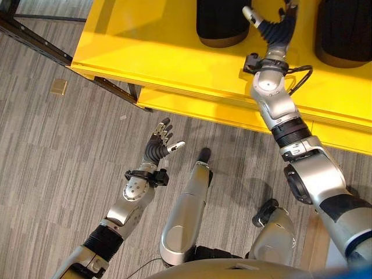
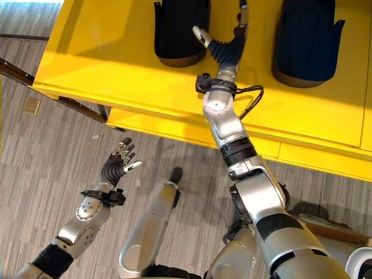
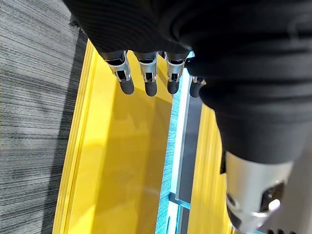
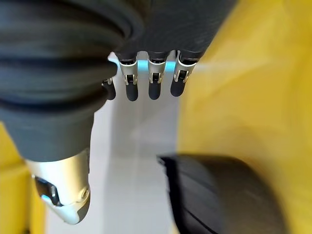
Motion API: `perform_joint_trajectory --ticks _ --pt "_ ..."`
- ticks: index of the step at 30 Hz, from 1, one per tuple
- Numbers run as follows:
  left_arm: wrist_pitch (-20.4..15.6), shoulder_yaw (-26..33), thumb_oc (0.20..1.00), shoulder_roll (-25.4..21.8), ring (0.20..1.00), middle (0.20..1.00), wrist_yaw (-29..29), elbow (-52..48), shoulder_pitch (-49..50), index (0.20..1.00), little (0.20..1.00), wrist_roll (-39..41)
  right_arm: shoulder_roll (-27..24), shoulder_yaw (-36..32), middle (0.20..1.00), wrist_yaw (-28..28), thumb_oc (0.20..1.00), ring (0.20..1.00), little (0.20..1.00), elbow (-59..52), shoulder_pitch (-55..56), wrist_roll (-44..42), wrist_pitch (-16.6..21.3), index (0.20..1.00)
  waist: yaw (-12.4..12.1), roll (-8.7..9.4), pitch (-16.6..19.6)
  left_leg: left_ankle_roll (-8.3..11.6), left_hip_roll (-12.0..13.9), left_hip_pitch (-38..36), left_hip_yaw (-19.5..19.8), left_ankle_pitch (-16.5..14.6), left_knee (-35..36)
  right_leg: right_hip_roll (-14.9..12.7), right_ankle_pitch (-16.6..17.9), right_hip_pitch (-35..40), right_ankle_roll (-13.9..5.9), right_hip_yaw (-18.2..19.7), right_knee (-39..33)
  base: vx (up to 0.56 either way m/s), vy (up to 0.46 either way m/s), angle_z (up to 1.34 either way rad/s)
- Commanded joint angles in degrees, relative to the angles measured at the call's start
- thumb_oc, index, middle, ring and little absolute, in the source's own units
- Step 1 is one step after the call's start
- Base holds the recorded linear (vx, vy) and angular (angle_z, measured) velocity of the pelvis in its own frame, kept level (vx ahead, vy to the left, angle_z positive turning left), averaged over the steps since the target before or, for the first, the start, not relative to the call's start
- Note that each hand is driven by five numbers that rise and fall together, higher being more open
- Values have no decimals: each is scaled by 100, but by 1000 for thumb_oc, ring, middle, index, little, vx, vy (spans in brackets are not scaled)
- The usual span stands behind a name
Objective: Move parts from the plastic box to the shelf.
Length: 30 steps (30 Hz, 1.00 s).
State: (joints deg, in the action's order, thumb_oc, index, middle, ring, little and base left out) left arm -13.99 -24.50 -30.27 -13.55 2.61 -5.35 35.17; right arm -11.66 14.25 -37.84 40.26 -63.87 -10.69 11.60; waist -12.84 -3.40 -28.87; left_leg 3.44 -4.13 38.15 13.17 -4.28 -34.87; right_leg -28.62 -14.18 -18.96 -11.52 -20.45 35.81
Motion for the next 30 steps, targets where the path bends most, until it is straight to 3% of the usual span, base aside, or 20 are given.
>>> perform_joint_trajectory --ticks 1,17,30 --pt "-323 161 1000 -215 1000 1000 117 -160 -23 1000 1000 -85 -30 -87 1000 145 1000 1000 1000 28 -235 -240 199 1000 -166 36 -8 -111 340 -128 -469 -642 -251 196 339 -244 276 243 102 0 0 0" --pt "-362 143 1000 -229 1000 1000 73 -164 -64 1000 1000 -52 338 66 1000 408 1000 1000 1000 762 -257 -633 191 1000 -221 18 -47 -119 305 -122 -448 -638 -259 180 342 -219 275 206 148 0 0 0" --pt "-362 115 1000 -223 1000 1000 55 -128 -74 1000 1000 -36 536 230 1000 525 1000 1000 1000 689 -183 -686 204 1000 -242 4 -67 -124 327 -132 -449 -628 -235 188 331 -246 287 217 177 0 0 0"
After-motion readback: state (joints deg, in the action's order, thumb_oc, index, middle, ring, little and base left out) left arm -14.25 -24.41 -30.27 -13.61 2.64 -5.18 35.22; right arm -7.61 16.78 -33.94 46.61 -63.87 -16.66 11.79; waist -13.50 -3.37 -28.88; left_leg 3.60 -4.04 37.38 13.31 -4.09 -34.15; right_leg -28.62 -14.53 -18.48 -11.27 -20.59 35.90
